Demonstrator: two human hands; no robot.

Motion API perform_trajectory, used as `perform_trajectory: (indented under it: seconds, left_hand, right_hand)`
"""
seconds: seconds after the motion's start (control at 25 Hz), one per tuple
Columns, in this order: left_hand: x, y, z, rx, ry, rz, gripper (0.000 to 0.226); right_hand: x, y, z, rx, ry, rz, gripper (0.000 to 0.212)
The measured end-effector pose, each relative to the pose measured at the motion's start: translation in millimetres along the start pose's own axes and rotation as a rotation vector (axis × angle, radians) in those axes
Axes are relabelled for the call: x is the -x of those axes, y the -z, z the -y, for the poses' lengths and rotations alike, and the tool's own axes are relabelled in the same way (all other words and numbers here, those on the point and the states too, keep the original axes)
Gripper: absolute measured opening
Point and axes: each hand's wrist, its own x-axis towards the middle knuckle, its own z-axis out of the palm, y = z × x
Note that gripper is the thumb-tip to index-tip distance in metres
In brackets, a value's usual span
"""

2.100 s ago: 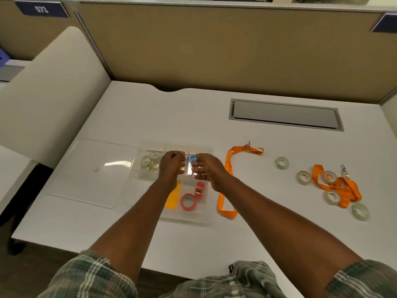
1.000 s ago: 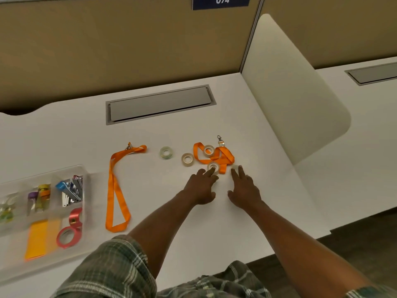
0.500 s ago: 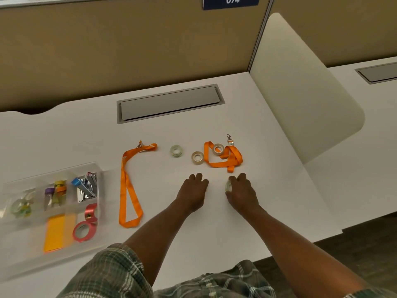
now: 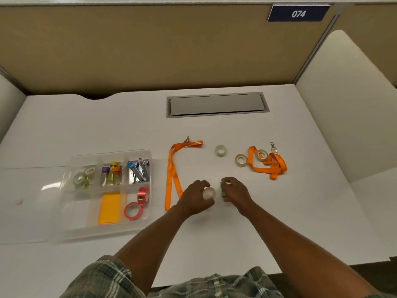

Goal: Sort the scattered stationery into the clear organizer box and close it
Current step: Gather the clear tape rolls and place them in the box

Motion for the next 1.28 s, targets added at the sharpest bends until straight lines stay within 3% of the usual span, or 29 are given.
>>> perform_trajectory:
  seconds: [0.08, 0.16, 0.28, 0.4, 0.56, 0.64, 0.8, 0.92, 1.12, 1.28]
  left_hand:
    - [11, 32, 16, 0.328, 0.179, -0.04, 0.035]
    - [23, 65, 35, 0.773, 0.341, -0.072, 0.034]
    - [42, 108, 67, 1.264, 0.445, -0.26, 0.039]
    - [63, 145, 107, 1.505, 0.45, -0.429, 0.044]
    - [91, 190, 164, 1.411, 0.596, -0.757, 0.032]
    - [100, 208, 188, 1.374, 0.668, -0.825, 0.029]
    - [106, 232, 215, 1.325, 0.69, -0.819, 0.06]
    - [105, 240, 218, 1.311, 0.648, -0.828, 0.069]
    - [100, 237, 206, 1.207, 0.658, -0.829, 0.062]
    - [86, 223, 187, 1.098, 0.657, -0.811, 0.051]
  right_hand:
    - [4, -27, 25, -0.332, -0.123, 0.07, 0.023]
    - [6, -58, 49, -0.498, -0.156, 0.148, 0.024]
    - [12, -109, 87, -0.607, -0.142, 0.287, 0.034]
    - [22, -167, 124, -0.638, -0.166, 0.431, 0.034]
    - [40, -239, 168, -0.606, -0.195, 0.608, 0.022]
    - [47, -271, 184, -0.588, -0.215, 0.661, 0.014]
    - [55, -314, 208, -0.51, -0.196, 0.709, 0.017]
    - [57, -325, 221, -0.45, -0.194, 0.718, 0.026]
    - [45, -315, 218, -0.367, -0.142, 0.658, 0.038]
    - [36, -283, 203, -0.365, -0.102, 0.605, 0.027]
